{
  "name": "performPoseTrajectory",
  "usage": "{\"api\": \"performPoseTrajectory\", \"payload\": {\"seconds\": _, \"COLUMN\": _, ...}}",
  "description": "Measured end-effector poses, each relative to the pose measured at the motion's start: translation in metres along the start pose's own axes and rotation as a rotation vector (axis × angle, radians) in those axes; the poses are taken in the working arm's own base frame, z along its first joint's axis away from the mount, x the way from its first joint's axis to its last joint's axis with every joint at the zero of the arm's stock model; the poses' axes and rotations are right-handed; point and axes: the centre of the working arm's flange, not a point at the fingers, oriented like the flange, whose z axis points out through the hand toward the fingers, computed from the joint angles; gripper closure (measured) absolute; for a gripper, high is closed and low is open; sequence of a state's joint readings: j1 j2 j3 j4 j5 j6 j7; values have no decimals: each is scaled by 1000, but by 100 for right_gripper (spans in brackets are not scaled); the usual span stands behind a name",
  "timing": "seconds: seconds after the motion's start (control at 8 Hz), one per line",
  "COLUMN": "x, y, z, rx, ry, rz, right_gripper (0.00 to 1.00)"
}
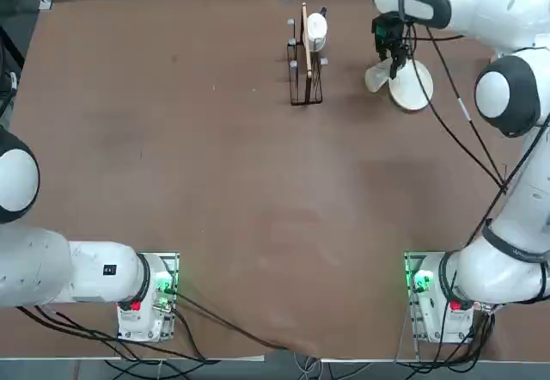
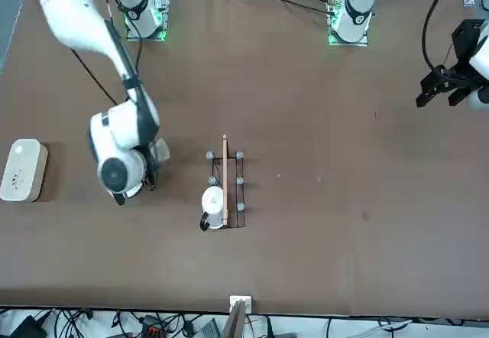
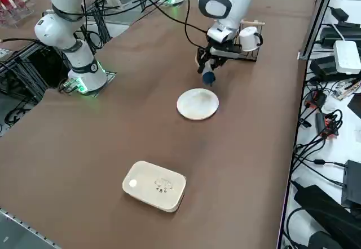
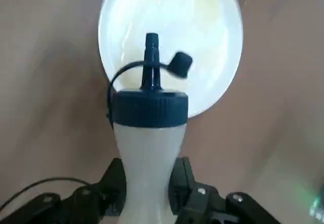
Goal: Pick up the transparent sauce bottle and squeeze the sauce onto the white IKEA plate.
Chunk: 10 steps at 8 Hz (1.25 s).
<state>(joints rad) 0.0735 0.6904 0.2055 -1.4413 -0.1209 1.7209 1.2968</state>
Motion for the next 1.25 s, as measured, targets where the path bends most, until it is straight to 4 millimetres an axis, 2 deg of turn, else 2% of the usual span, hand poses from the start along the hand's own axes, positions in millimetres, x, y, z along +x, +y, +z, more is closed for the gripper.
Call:
{"api": "performPoseTrajectory", "payload": {"seconds": 0.12, "x": 7, "y": 3, "z": 5, "rx": 13, "ry": -80, "rz": -8, "right_gripper": 56}}
{"api": "performPoseTrajectory", "payload": {"seconds": 0.5, "x": 8, "y": 1, "z": 32, "rx": 21, "ry": -233, "rz": -32, "right_gripper": 56}}
{"api": "performPoseTrajectory", "payload": {"seconds": 0.62, "x": 18, "y": 6, "z": 39, "rx": 32, "ry": -287, "rz": -38, "right_gripper": 56}}
{"api": "performPoseTrajectory", "payload": {"seconds": 0.88, "x": 44, "y": 18, "z": 44, "rx": 57, "ry": -344, "rz": -32, "right_gripper": 56}}
{"api": "performPoseTrajectory", "payload": {"seconds": 1.25, "x": 55, "y": 23, "z": 40, "rx": 110, "ry": -427, "rz": -19, "right_gripper": 56}}
